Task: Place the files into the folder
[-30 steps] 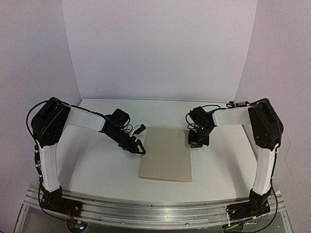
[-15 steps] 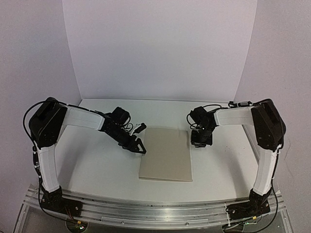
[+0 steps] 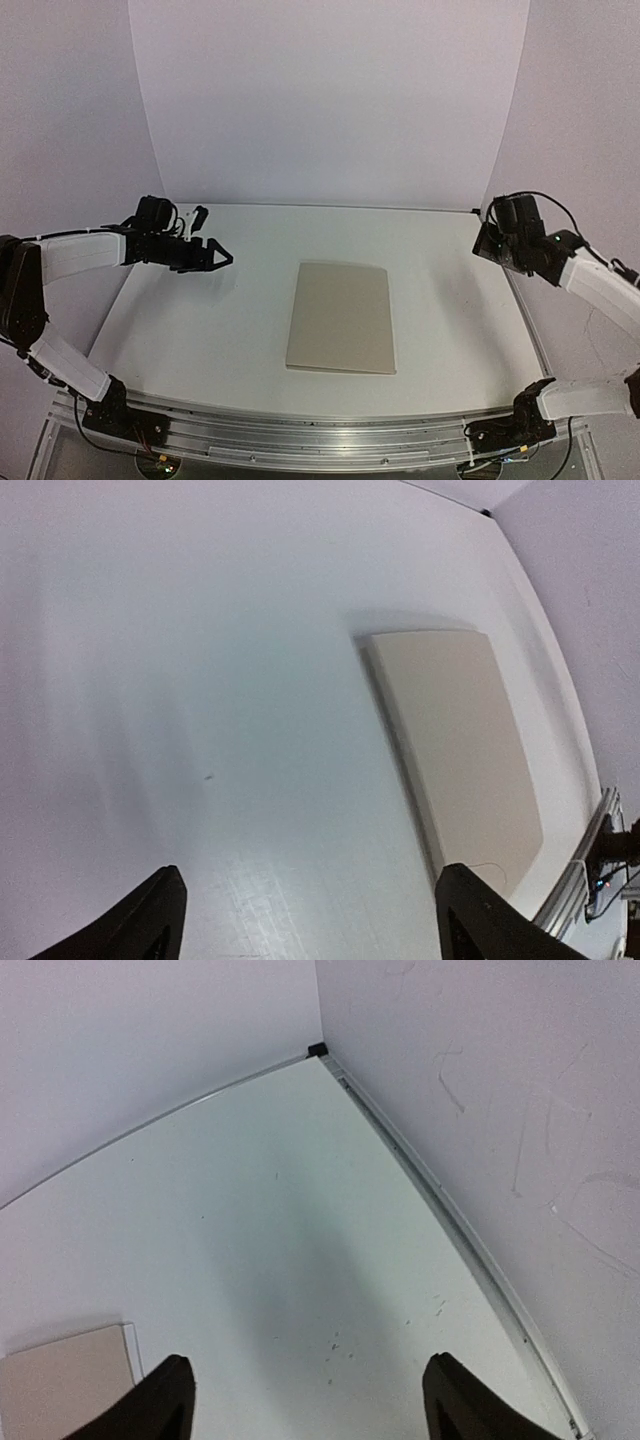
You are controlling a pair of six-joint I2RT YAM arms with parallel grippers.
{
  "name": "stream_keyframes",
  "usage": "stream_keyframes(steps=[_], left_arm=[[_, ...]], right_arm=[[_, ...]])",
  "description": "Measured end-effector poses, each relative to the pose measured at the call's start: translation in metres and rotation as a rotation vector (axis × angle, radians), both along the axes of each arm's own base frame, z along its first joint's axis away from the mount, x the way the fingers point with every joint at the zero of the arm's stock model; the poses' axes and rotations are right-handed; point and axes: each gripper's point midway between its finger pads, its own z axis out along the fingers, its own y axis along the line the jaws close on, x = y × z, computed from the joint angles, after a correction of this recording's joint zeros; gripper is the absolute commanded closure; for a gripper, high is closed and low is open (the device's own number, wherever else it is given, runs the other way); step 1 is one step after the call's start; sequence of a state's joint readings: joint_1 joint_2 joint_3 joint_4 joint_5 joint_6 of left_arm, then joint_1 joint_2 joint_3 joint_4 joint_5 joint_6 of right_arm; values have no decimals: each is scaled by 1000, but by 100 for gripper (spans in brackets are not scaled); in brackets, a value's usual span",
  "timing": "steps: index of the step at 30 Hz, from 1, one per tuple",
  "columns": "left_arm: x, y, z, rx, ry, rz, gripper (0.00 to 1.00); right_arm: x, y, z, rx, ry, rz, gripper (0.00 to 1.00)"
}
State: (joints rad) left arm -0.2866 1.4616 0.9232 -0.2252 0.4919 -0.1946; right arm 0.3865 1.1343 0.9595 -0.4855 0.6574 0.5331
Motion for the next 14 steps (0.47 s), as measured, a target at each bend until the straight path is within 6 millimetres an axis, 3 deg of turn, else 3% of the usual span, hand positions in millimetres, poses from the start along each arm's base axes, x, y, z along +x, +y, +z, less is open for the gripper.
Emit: stream_keyframes(steps=[2, 6, 10, 14], left_arm=[[-1, 31, -16, 11, 29, 94, 2], [-7, 66, -29, 65, -18, 219, 0], [-12, 99, -34, 138, -102, 366, 0], [-16, 126, -34, 187, -136, 500, 0]], right_arm=[[-21, -13, -11, -16, -39, -15, 10], [-51, -28, -49, -18, -66, -22, 6], [-66, -33, -74, -1, -101, -10, 3], [-72, -35, -79, 25, -178, -8, 2]])
